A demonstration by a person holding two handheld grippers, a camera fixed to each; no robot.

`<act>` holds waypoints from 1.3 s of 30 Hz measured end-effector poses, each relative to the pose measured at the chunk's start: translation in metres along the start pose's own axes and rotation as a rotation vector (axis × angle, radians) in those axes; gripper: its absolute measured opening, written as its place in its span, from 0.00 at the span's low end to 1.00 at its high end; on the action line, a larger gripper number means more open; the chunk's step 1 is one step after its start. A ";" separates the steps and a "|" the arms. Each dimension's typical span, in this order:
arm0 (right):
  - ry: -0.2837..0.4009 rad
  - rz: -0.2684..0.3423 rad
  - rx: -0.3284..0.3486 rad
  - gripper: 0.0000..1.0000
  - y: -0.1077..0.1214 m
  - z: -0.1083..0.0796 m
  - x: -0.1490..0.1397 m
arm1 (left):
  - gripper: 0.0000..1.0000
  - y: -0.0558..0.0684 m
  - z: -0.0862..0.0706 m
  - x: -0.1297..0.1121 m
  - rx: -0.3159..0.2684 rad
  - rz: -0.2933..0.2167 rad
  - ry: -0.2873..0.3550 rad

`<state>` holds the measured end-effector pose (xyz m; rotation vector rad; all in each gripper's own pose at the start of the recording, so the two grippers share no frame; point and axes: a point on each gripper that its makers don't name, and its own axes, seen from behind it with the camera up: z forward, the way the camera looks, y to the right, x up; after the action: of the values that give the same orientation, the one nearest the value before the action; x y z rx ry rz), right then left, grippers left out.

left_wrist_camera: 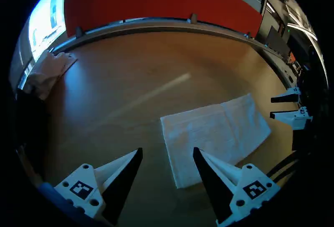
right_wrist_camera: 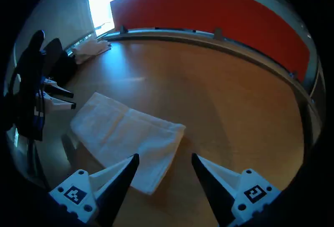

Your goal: Fold towel

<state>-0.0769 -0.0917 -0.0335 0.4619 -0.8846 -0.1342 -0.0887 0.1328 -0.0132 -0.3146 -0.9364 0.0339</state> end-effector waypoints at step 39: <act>0.072 -0.075 0.002 0.97 -0.023 -0.040 -0.034 | 0.89 -0.005 -0.064 -0.037 0.034 -0.008 0.153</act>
<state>-0.0660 -0.0885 -0.0897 0.4994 -0.7972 -0.1839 -0.0607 0.1057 -0.0756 -0.2777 -0.7850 0.0183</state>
